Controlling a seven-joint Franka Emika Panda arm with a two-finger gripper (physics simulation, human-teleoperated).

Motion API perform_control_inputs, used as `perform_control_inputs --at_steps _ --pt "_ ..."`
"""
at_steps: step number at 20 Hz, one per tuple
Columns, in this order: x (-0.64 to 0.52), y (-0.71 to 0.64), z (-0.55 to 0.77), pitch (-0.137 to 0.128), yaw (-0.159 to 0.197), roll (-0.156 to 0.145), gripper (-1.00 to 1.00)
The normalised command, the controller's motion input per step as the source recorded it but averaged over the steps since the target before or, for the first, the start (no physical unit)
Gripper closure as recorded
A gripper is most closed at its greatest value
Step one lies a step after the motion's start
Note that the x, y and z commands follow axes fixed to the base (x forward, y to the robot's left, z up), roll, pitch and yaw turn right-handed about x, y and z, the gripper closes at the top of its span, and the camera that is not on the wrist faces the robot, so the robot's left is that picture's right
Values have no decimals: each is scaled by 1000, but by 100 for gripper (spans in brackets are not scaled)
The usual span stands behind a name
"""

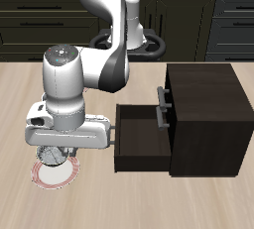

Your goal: Place the bowl on the farthest plate relative to the robot

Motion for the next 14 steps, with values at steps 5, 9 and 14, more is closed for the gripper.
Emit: perform_control_inputs --at_steps 5,9,14 --pt "19 -24 -189 -33 -6 -8 100" --pt "4 50 -367 27 9 4 100" --pt "24 -3 -178 25 -16 10 100"
